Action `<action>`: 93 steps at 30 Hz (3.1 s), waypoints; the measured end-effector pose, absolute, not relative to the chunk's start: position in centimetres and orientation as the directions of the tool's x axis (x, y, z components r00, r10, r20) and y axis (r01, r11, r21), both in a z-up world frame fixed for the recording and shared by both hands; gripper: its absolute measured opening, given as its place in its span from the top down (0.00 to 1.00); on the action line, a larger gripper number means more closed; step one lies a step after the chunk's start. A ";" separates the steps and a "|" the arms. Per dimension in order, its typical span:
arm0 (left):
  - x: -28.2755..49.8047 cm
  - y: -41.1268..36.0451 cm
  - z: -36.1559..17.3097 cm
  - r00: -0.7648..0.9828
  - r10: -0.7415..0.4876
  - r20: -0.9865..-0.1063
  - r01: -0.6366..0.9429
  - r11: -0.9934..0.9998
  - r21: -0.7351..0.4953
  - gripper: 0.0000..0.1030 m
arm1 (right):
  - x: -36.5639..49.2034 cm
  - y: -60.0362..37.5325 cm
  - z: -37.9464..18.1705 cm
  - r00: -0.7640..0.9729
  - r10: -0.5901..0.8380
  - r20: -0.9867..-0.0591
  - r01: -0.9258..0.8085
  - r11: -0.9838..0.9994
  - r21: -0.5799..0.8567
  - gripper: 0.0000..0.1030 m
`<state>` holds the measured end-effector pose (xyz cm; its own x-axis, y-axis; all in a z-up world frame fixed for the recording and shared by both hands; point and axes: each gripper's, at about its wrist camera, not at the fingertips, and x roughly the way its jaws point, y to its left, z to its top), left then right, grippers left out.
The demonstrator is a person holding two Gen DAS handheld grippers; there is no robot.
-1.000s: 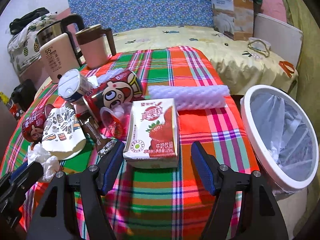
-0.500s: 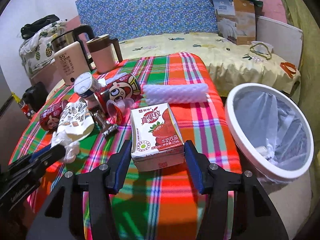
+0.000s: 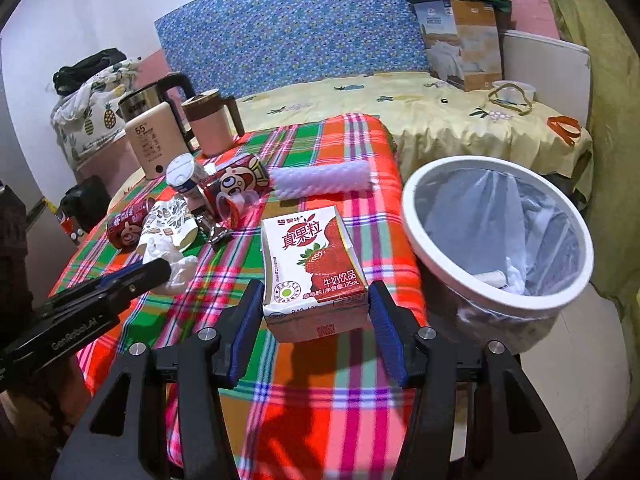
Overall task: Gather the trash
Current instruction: 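Release the tissue into the wastebasket with the left tool while the right tool releases the carton, then move both open tools back over the remaining trash on the bed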
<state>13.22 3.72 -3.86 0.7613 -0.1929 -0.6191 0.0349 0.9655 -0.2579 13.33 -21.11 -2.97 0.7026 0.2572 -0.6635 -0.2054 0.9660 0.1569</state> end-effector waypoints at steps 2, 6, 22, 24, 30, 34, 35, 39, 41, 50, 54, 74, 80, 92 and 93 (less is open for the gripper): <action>13.4 2.9 -3.7 0.756 -0.197 -0.624 0.046 0.967 -0.250 0.76 | 13.1 -21.7 -2.9 0.709 0.254 -0.658 -0.198 0.967 0.160 0.47; 13.9 1.3 -3.0 0.754 -0.204 -0.624 0.076 0.971 -0.226 0.76 | 13.1 -23.1 -2.6 0.728 0.237 -0.643 -0.168 0.971 0.168 0.47; 18.9 -8.0 -0.4 0.731 -0.329 -0.598 0.264 0.944 -0.197 0.76 | 13.1 -31.9 -2.1 0.790 0.065 -0.609 0.052 0.984 0.172 0.47; 19.6 -8.9 -0.3 0.724 -0.340 -0.600 0.279 0.940 -0.196 0.76 | 13.3 -32.6 -2.3 0.790 0.049 -0.611 0.072 0.982 0.173 0.47; 21.7 -11.7 -0.9 0.698 -0.369 -0.613 0.322 0.927 -0.192 0.76 | 14.0 -33.6 -2.8 0.779 0.030 -0.626 0.098 0.981 0.169 0.47; 22.9 -12.8 -1.6 0.682 -0.381 -0.624 0.338 0.921 -0.194 0.76 | 14.5 -34.3 -3.2 0.771 0.023 -0.636 0.101 0.982 0.157 0.47; 23.2 -13.1 -1.8 0.678 -0.382 -0.628 0.341 0.920 -0.192 0.76 | 14.6 -34.3 -3.2 0.768 0.020 -0.640 0.104 0.982 0.155 0.47; 24.1 -14.1 -2.5 0.660 -0.391 -0.641 0.358 0.914 -0.189 0.76 | 15.2 -34.7 -3.6 0.752 0.012 -0.659 0.111 0.983 0.145 0.47; 24.5 -14.4 -2.9 0.649 -0.398 -0.648 0.364 0.911 -0.194 0.75 | 15.2 -34.9 -3.7 0.746 0.010 -0.666 0.112 0.984 0.140 0.47; 25.8 -15.0 -3.6 0.617 -0.419 -0.666 0.376 0.900 -0.219 0.66 | 16.1 -34.9 -4.1 0.716 0.016 -0.698 0.092 0.989 0.117 0.46; 25.9 -14.9 -3.6 0.617 -0.428 -0.660 0.370 0.898 -0.236 0.59 | 16.0 -35.0 -4.0 0.722 0.017 -0.692 0.094 0.988 0.123 0.43; 19.8 -8.9 -1.6 0.717 -0.322 -0.618 0.255 0.947 -0.198 0.58 | 13.6 -31.5 -2.2 0.760 0.139 -0.635 -0.045 0.986 0.162 0.36; 16.5 -6.9 -1.1 0.740 -0.281 -0.610 0.227 0.959 -0.167 0.58 | 12.8 -29.0 -2.0 0.746 0.218 -0.630 -0.132 0.975 0.181 0.36; 12.9 -0.8 -1.2 0.764 -0.208 -0.611 0.124 0.976 -0.177 0.58 | 12.4 -24.7 -1.8 0.716 0.313 -0.624 -0.243 0.950 0.198 0.36; 12.7 -0.3 -1.2 0.766 -0.203 -0.610 0.117 0.977 -0.178 0.58 | 12.5 -24.3 -1.7 0.713 0.321 -0.624 -0.253 0.947 0.198 0.36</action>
